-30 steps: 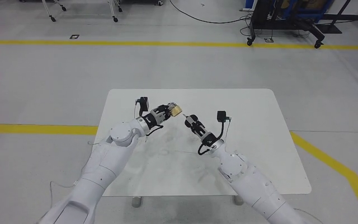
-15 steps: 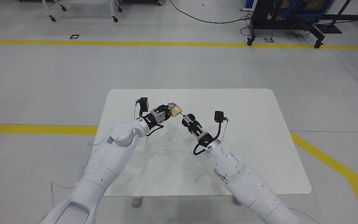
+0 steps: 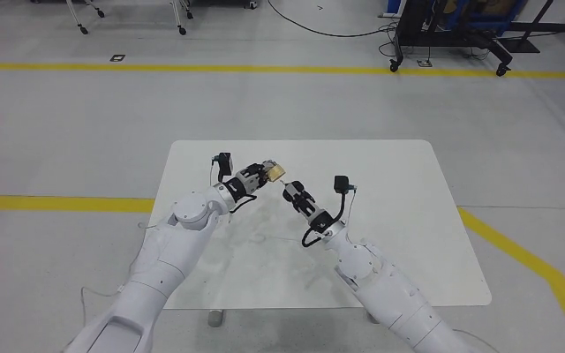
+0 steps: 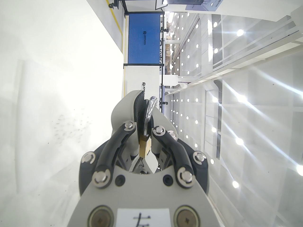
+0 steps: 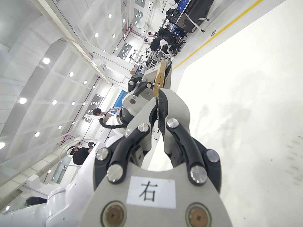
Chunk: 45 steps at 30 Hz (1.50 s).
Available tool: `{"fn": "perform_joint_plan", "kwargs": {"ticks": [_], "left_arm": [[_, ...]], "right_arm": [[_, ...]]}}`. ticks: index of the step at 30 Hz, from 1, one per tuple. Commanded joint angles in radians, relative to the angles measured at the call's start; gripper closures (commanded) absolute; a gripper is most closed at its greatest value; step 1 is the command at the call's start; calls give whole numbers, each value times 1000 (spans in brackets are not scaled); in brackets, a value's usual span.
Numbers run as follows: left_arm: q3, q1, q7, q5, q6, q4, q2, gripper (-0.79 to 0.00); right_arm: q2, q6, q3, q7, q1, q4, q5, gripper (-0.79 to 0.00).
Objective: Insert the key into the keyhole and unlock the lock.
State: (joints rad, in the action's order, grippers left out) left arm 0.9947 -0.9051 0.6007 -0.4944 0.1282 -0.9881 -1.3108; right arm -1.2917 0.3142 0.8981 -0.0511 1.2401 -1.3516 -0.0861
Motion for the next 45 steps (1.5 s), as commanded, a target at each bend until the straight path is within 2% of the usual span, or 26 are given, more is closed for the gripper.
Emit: {"fn": "perform_joint_plan", "kwargs": {"ticks": [1, 45], "left_arm": [[-2, -1, 0, 8, 0, -2, -1, 0], [32, -7, 15, 46, -4, 6, -22, 0]], "right_arm": [[-3, -8, 3, -4, -1, 1, 2, 0], [-62, -23, 36, 14, -4, 39, 6, 0]]}}
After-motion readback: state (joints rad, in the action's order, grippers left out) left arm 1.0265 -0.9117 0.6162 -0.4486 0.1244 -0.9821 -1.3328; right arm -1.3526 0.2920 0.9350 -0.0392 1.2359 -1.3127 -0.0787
